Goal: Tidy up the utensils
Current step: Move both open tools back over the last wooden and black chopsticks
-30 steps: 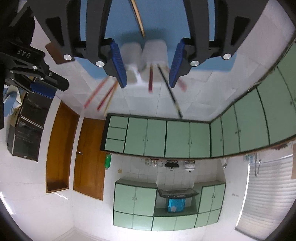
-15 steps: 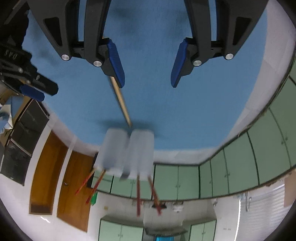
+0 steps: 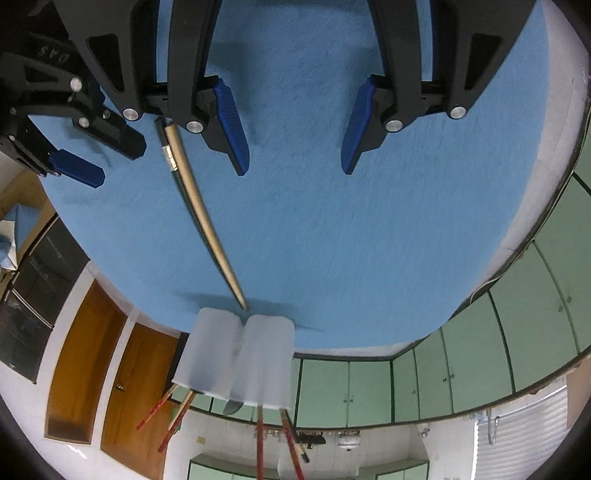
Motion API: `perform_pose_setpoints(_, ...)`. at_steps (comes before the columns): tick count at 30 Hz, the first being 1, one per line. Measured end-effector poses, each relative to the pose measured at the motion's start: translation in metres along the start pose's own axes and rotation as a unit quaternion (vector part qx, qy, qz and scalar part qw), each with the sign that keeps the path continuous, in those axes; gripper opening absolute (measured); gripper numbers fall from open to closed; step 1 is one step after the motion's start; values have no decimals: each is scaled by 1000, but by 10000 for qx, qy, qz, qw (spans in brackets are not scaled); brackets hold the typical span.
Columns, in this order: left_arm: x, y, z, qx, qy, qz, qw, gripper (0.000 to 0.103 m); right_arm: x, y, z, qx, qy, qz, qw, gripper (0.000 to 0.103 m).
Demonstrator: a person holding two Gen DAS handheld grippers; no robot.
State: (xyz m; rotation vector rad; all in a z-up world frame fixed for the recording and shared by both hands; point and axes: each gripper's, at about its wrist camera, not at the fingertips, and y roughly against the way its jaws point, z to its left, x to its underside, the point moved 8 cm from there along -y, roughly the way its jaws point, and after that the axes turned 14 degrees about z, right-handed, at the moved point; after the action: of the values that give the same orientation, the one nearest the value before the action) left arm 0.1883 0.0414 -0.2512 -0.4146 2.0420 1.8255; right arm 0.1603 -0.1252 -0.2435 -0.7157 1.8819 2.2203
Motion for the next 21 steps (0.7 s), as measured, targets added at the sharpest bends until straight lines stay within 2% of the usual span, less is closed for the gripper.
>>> perform_pose_setpoints(6,1,1,5,-19,49,41,10000,51,-2,-2,12,77,137,108,9998,68)
perform_pose_setpoints(21,2,3,5,33,62,42,10000,51,5,-8,13,460,321,265,9981,65)
